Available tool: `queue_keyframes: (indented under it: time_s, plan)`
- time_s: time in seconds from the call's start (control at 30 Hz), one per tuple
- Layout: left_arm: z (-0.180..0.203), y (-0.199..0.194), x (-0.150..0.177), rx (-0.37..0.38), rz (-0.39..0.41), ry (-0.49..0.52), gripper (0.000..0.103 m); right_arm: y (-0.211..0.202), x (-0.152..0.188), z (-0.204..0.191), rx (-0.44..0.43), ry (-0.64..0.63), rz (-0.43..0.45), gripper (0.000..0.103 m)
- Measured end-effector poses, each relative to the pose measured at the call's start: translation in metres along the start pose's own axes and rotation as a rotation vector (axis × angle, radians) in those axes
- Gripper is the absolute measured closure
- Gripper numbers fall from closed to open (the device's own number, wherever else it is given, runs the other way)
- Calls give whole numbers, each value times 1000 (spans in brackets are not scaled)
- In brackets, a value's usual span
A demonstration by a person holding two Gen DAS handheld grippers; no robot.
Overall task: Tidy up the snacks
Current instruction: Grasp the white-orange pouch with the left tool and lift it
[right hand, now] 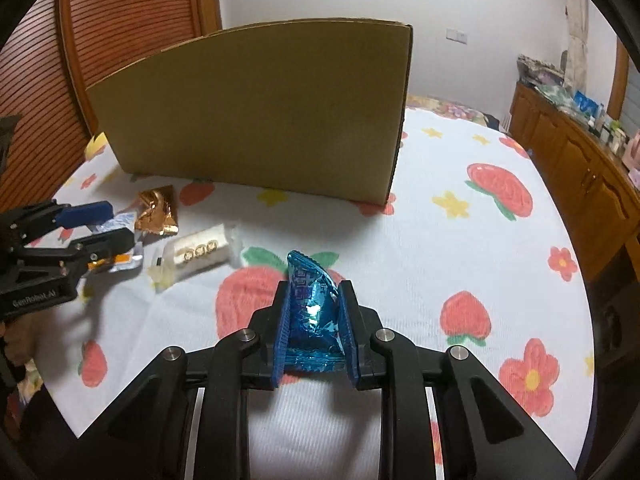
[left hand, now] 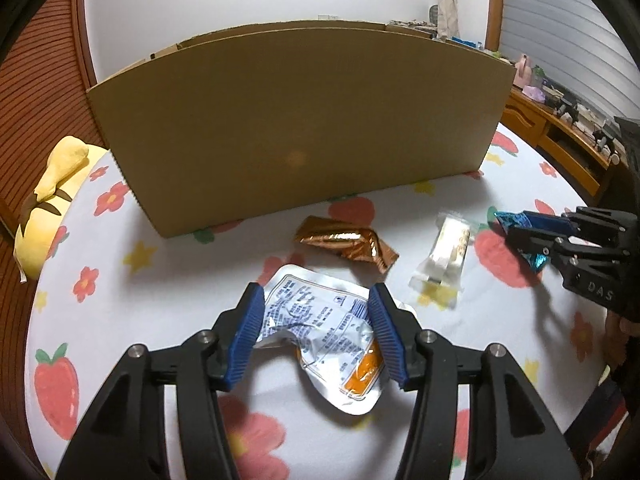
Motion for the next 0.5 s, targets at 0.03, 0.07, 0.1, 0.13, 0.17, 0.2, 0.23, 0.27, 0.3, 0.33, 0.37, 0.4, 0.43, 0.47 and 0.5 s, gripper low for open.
queue_keyframes:
  time_s: [0.03,0.07,0.1,0.13,0.17,0.2,0.23,0.27,0.3,0.33,0.37,0.4,0.43,0.47,0.5]
  plan:
    - [-3,-3,3,3,-4,-3,49,-1,0,-1,6,-7,2,82]
    - [-6,-6,6,16,-10,-7,49,-1,1,-2,10,-14,5,81]
    - [-8,-8,8,23,-14,-9,49,0,0,-3,12,-18,8,81]
    - [-10,-12,11,21,-15,-12,49,-1,1,-3,12,-18,9,81]
    - [-11,-14,13,19,-11,-14,49,-1,0,-2,12,-16,10,81]
    - [-13,-17,15,16,-8,-19,49,0,0,-1,10,-14,10,81]
    - [-15,-21,17,16,-3,-26,49,0,0,-1,9,-13,10,81]
    - [-17,-25,19,17,2,-34,49,0,1,-1,8,-12,10,81]
    - [-19,-28,21,23,5,-44,48,0,1,-1,7,-11,10,81]
    - [-21,-32,25,29,1,-57,48,0,1,-2,8,-11,10,81]
    - [-22,-33,27,36,0,-64,48,0,1,-2,10,-13,11,81]
    - [-23,-35,30,49,-4,-75,48,0,1,-2,14,-15,11,81]
    - [-24,-35,32,57,-11,-82,48,1,1,-3,17,-18,11,81]
    - [-24,-35,34,65,-19,-90,48,1,1,-3,21,-21,12,81]
    - [-24,-35,36,69,-23,-95,48,1,1,-4,25,-24,12,81]
Point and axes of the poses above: each gripper's, at about its wrist camera, not at the fingertips, and y roughly the way its jaws point, z to its right, x to its underside, the point moved 1 cm from there along y, roughly the way its jaws point, and after that the axes turned 3 degrees about -z, right-handed, at the moved point
